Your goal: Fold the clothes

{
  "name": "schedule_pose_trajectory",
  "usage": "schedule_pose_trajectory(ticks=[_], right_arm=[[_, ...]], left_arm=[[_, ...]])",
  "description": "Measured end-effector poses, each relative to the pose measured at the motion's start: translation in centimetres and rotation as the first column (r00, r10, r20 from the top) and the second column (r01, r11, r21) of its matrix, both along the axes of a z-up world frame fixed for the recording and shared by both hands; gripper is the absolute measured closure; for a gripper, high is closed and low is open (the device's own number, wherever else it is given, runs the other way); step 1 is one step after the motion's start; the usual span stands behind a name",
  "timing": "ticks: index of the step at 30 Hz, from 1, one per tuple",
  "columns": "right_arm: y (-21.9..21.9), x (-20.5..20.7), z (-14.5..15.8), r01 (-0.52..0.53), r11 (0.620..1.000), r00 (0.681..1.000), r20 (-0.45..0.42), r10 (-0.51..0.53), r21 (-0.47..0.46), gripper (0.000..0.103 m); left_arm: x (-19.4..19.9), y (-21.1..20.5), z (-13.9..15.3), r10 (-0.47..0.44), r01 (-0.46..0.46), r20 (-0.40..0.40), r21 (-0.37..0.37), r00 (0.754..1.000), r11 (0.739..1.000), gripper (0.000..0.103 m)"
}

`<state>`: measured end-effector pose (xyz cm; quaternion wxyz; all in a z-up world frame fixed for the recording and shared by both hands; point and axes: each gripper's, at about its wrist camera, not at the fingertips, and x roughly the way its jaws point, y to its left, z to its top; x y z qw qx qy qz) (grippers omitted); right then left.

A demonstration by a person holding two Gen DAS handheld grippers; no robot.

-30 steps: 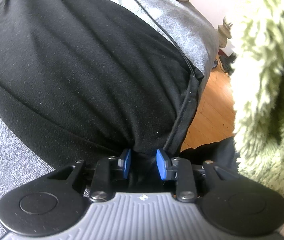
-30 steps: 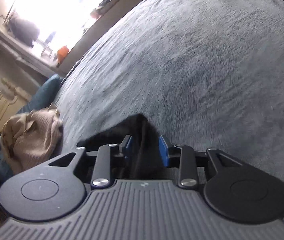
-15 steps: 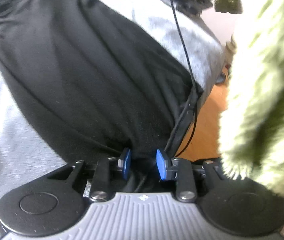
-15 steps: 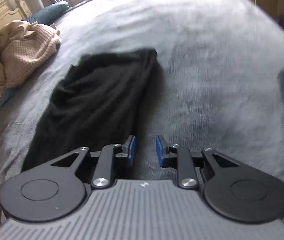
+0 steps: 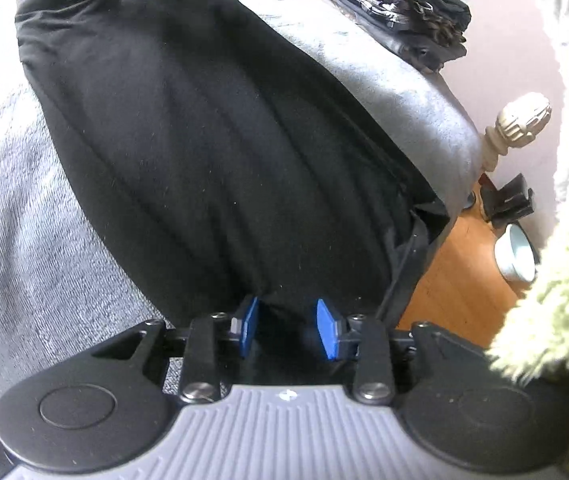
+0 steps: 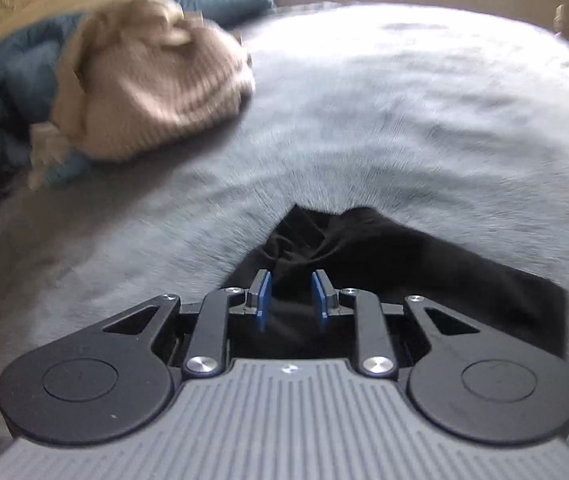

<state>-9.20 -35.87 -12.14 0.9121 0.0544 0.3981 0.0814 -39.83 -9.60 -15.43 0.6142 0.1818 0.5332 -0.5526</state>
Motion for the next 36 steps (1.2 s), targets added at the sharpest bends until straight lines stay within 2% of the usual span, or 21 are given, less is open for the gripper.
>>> schedule_pose_trajectory(ticks=[2,3,4,5,7,11,13,16,21,25,31,32,33,34,36], right_arm=[[-0.6,1.5,-1.8,0.054,0.995,0.999,0.003,-0.054,-0.08,0.085],[-1.7,2.0,-2.2,0.106,0.993,0.994,0.015,-0.105,-0.06,0.092],[-2.9,2.4,-2.1,0.165,0.986,0.986,0.03,-0.165,0.008,0.095],[-3.9,2.3,-1.4,0.218,0.975,0.974,0.053,-0.22,0.052,0.094],[-4.5,1.4,0.3,0.278,0.958,0.951,0.123,-0.285,0.069,0.089],[-3.7,0.5,2.3,0.145,0.979,0.975,0.146,-0.166,0.145,0.089],[-2.2,1.0,2.1,0.034,0.994,0.991,0.123,-0.047,0.104,0.088],[-0.3,2.2,1.1,-0.075,0.997,0.994,0.079,0.075,-0.003,0.086],[0.4,3.9,-0.1,-0.191,0.979,0.981,0.017,0.193,-0.075,0.085],[1.1,4.6,-0.5,-0.278,0.949,0.96,-0.03,0.277,-0.15,0.077],[1.6,5.3,-0.8,-0.361,0.914,0.933,-0.073,0.353,-0.188,0.075],[1.7,5.3,-0.8,-0.375,0.905,0.927,-0.077,0.367,-0.201,0.076],[1.8,5.3,-0.8,-0.39,0.896,0.921,-0.078,0.383,-0.21,0.083],[2.0,5.2,-0.7,-0.4,0.89,0.916,-0.074,0.393,-0.22,0.096],[2.3,5.1,-0.3,-0.405,0.881,0.913,-0.056,0.405,-0.244,0.101]], left_arm=[[0.6,-1.4,-2.4,0.01,-0.01,-0.014,-0.008,1.0,1.0,0.069],[0.4,-1.2,-2.3,0.012,-0.012,-0.02,-0.012,1.0,1.0,0.069],[0.8,-1.1,-2.1,0.015,-0.016,-0.028,-0.016,0.999,1.0,0.069],[1.4,-0.8,-1.5,0.018,-0.019,-0.036,-0.019,0.999,1.0,0.069],[1.6,-0.7,-1.3,0.017,-0.018,-0.048,-0.023,0.999,1.0,0.069],[3.0,2.5,0.6,0.007,-0.01,-0.069,-0.031,0.998,0.999,0.069],[3.0,2.4,0.5,0.001,-0.004,-0.074,-0.034,0.997,0.999,0.069],[3.2,2.5,0.5,0.0,-0.003,-0.079,-0.037,0.997,0.999,0.069],[3.6,2.7,0.5,0.004,-0.008,-0.09,-0.042,0.996,0.999,0.069],[3.8,2.7,0.4,0.007,-0.011,-0.094,-0.045,0.996,0.999,0.069],[3.4,2.9,0.3,0.009,-0.013,-0.097,-0.049,0.995,0.999,0.069],[3.4,2.9,0.3,0.009,-0.013,-0.097,-0.049,0.995,0.999,0.069],[3.4,2.9,0.3,0.008,-0.013,-0.097,-0.05,0.995,0.999,0.069],[3.4,2.9,0.3,0.008,-0.013,-0.097,-0.05,0.995,0.999,0.069],[3.4,3.0,0.3,0.009,-0.014,-0.096,-0.05,0.995,0.999,0.069]])
